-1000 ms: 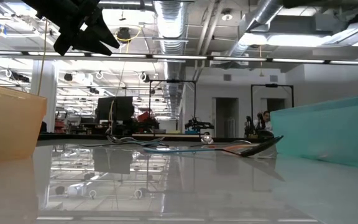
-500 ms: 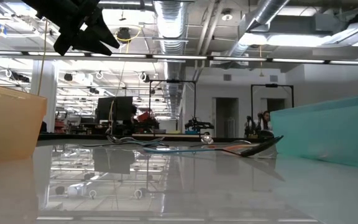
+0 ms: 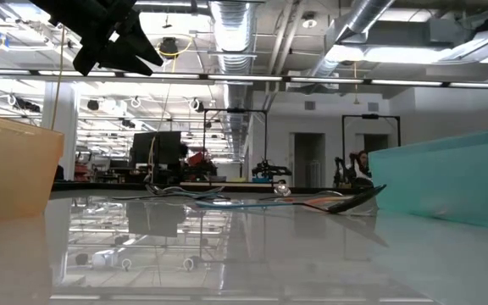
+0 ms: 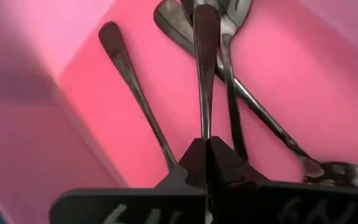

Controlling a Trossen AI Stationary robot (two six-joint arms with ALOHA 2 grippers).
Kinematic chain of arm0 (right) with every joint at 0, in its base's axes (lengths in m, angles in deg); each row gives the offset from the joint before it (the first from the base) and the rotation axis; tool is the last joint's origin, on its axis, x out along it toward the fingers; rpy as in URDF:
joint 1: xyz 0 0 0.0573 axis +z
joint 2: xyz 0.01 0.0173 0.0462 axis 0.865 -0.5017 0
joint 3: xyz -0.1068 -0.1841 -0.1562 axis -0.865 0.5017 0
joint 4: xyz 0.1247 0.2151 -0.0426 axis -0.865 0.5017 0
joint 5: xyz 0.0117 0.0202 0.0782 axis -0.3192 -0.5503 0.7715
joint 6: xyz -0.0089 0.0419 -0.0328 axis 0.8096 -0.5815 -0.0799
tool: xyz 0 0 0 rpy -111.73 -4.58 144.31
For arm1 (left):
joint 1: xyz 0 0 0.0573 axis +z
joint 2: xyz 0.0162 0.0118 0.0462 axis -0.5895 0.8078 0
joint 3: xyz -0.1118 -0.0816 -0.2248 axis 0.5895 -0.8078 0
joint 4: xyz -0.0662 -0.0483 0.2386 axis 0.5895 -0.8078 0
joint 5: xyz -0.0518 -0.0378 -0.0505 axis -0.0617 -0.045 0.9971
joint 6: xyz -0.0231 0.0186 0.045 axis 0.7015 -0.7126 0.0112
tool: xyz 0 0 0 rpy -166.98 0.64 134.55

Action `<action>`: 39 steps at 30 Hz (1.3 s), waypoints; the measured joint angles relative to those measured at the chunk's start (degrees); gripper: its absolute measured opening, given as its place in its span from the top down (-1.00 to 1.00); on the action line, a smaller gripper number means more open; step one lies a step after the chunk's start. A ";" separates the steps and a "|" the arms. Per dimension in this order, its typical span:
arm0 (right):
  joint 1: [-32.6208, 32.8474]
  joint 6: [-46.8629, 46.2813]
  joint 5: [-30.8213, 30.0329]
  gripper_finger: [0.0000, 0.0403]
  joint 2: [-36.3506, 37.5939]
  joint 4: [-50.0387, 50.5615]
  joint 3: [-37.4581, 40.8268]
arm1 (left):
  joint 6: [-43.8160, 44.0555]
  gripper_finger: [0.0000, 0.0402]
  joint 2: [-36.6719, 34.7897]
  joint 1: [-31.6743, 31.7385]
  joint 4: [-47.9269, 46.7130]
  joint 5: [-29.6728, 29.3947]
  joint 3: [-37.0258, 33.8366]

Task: Sort silverware by color (type)
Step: Put the black spoon into the pink bin, then put the blue spoon into the orange bin

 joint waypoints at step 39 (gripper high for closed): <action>-17.57 36.52 -7.88 0.22 22.12 6.78 0.02 | 0.90 0.25 0.00 0.00 0.04 0.34 0.00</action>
